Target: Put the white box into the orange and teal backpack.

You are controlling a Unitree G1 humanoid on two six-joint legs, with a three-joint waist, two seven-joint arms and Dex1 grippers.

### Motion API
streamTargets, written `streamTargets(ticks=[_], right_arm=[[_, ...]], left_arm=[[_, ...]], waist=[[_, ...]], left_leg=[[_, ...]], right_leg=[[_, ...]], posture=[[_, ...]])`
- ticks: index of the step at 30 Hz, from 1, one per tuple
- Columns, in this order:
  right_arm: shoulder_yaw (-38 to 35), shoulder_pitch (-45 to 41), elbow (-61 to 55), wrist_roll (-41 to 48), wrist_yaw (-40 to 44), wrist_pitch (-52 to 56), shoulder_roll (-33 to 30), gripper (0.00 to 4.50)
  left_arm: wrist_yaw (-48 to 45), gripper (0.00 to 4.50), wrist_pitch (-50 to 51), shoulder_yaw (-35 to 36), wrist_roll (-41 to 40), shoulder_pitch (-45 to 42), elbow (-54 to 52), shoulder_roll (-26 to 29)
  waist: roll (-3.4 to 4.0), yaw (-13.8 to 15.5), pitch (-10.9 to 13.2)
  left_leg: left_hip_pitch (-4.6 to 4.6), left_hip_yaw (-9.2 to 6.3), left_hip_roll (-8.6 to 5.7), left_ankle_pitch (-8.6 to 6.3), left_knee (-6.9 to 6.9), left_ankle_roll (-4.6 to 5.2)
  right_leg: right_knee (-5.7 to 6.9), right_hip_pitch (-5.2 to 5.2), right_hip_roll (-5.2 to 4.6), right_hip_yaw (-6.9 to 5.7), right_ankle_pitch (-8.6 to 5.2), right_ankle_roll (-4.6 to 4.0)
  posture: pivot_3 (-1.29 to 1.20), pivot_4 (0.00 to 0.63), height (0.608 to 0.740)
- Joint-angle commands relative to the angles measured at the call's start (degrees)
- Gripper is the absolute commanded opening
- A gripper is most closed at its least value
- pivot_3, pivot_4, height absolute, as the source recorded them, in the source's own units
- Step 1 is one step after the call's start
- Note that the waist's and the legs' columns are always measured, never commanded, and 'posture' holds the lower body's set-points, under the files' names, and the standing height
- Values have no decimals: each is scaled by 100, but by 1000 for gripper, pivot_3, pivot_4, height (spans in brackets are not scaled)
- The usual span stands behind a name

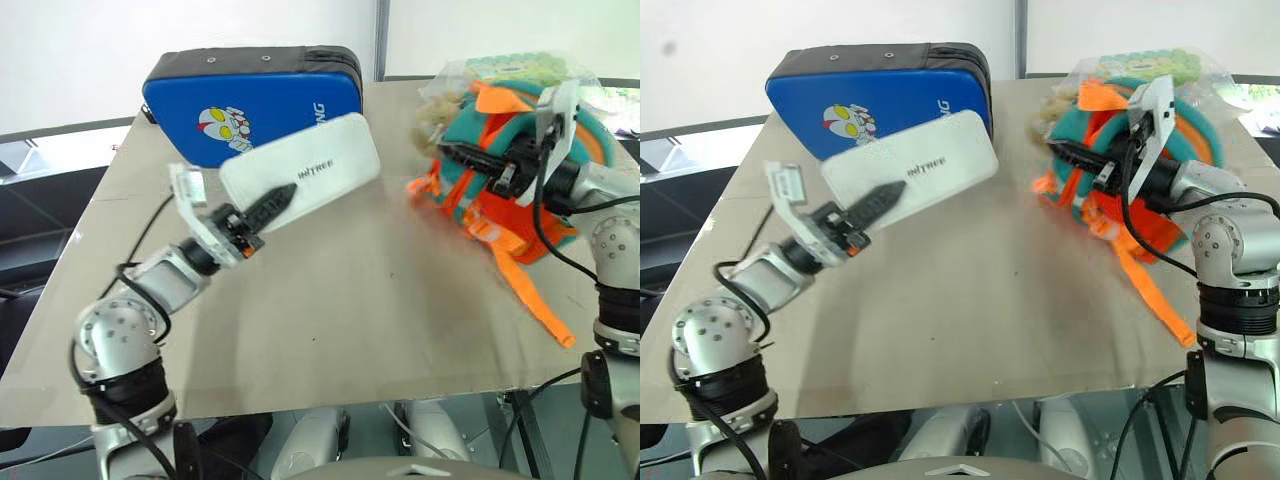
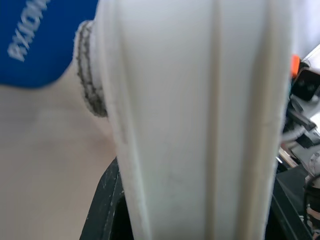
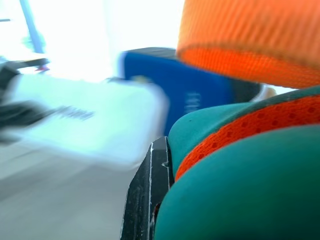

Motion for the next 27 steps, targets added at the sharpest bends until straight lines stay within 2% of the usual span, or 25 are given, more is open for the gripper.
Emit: streamTargets(ticks=[1, 5, 9, 13, 18, 27], right_arm=[[137, 160, -347, 222, 693, 88, -399, 43], [54, 303, -67, 263, 1201, 21, -722, 43], [-1, 243, 165, 343, 1631, -66, -935, 43], [22, 212, 237, 443, 2015, -66, -1063, 43], [-110, 259, 131, 794, 2372, 186, -1247, 43], [-491, 461, -752, 1694, 2258, 740, -1519, 43]], left_arm=[[-546, 1122, -649, 361, 244, 43, -474, 526], [-1456, 1122, -775, 645, 79, 129, -342, 1244], [-2228, 1122, -1155, 424, 527, 232, -348, 1670], [-2541, 1122, -1742, -78, 1146, 3, -295, 1644], [-3044, 1122, -2259, -524, 1719, -406, 282, 1713], [-4028, 1122, -2836, -1289, 2380, -1145, 1186, 1619]], waist=[[-2, 12, 1], [0, 35, 4], [0, 49, 7], [-1, 70, 7], [0, 99, 10], [1, 142, 13]], left_leg=[[-4, -5, 0, 0, 0, 0], [-11, -7, -1, -2, 2, 2], [-8, -9, -3, -2, 2, 3], [-9, -10, -3, -2, 2, 3], [-14, -12, -3, -3, 3, 3], [-35, -24, -3, -3, 11, 4]], right_leg=[[-5, 0, 0, -7, 0, 0], [-8, 0, -5, -14, 0, 0], [-6, 3, -10, -20, 0, -1], [-6, 4, -11, -22, 0, -1], [-7, 2, -13, -26, 0, 0], [-9, -12, -14, -41, 0, 0]], posture=[[0, 150, 739], [0, 150, 739], [0, 150, 739], [0, 150, 739], [0, 150, 739], [0, 150, 739]])
